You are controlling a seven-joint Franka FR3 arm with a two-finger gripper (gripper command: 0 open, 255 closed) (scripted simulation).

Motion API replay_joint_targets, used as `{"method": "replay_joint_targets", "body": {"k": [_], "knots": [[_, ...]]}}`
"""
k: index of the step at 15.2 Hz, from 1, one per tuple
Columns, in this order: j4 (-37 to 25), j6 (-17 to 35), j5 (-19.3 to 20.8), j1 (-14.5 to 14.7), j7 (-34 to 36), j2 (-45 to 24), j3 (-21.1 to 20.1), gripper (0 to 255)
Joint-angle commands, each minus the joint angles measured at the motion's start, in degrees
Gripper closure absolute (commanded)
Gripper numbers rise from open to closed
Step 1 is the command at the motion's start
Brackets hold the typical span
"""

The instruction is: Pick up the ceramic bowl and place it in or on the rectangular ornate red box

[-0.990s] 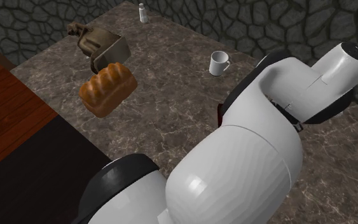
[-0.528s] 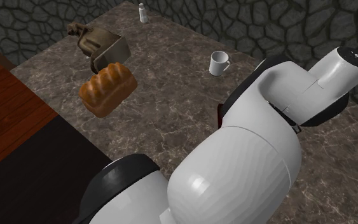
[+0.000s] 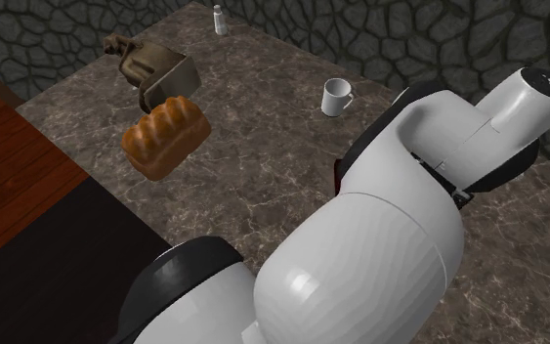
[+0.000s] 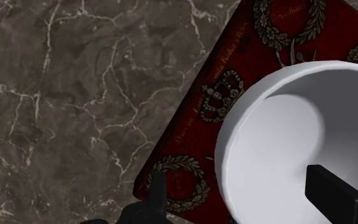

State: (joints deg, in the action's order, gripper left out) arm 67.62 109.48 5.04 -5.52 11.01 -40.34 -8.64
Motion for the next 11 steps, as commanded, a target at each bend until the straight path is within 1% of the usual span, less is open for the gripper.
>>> {"method": "replay_joint_targets", "body": {"k": [1, 3, 11], "knots": [[-2.4, -2.6, -0.1, 0.0, -0.2, 0.3, 0.0, 0], [-5.2, -5.8, -0.2, 0.1, -0.3, 0.7, -0.1, 0], [-5.2, -5.8, -0.2, 0.1, -0.3, 0.7, -0.1, 0]]}}
